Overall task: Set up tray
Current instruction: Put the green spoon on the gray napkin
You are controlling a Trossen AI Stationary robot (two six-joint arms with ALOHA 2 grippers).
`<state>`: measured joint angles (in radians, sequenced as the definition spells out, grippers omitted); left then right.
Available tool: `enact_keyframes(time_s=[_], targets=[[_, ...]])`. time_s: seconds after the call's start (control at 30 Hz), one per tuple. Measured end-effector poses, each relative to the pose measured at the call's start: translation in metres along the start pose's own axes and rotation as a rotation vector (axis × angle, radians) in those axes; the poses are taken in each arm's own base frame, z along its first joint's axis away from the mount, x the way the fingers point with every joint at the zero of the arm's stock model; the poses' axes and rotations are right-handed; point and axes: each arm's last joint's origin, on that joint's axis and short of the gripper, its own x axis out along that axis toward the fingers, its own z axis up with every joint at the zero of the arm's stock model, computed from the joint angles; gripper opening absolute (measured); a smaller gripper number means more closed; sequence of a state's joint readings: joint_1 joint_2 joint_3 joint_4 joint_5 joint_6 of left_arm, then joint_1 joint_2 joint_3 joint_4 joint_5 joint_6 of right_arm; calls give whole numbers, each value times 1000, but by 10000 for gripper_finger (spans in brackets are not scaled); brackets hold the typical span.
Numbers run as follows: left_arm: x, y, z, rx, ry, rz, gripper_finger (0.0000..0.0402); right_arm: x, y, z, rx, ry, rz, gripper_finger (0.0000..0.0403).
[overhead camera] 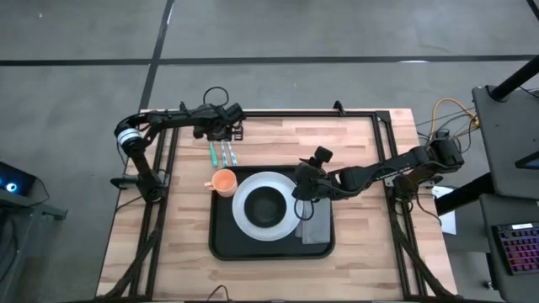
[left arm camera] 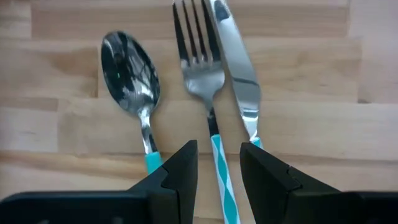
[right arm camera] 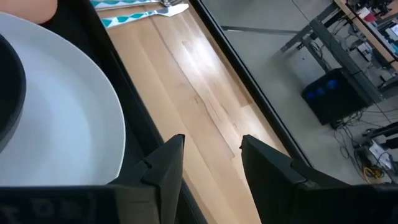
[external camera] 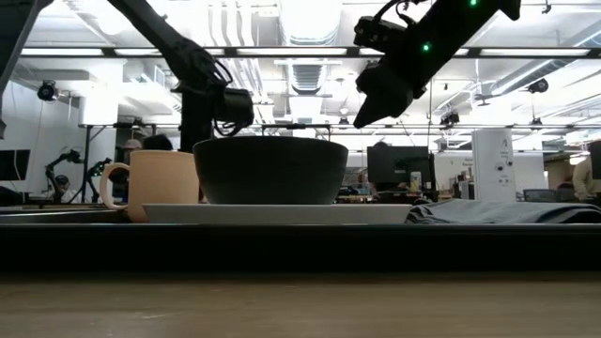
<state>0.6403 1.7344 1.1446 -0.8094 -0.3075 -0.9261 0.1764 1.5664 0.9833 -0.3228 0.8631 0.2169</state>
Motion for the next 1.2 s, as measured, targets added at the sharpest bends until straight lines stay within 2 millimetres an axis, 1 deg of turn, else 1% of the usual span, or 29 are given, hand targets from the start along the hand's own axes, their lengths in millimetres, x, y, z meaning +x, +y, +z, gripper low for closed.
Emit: enact_keyframes(time_s=[0.2, 0.47, 0.63, 1.0, 1.2], targets=[[2, 0, -1, -28, 5, -12, 102, 0, 0, 1, -9, -2, 1, 150], [10, -1, -2, -59, -25, -52, 102, 0, 0, 2, -6, -9, 2, 147], [12, 1, -2, -62, -23, -44, 102, -1, 0, 3, -3, -13, 4, 143], [27, 6, -11, -69, -44, -45, 102, -1, 0, 3, 1, -16, 5, 141], [27, 5, -10, -74, -54, -58, 102, -1, 0, 3, 1, -16, 5, 136]])
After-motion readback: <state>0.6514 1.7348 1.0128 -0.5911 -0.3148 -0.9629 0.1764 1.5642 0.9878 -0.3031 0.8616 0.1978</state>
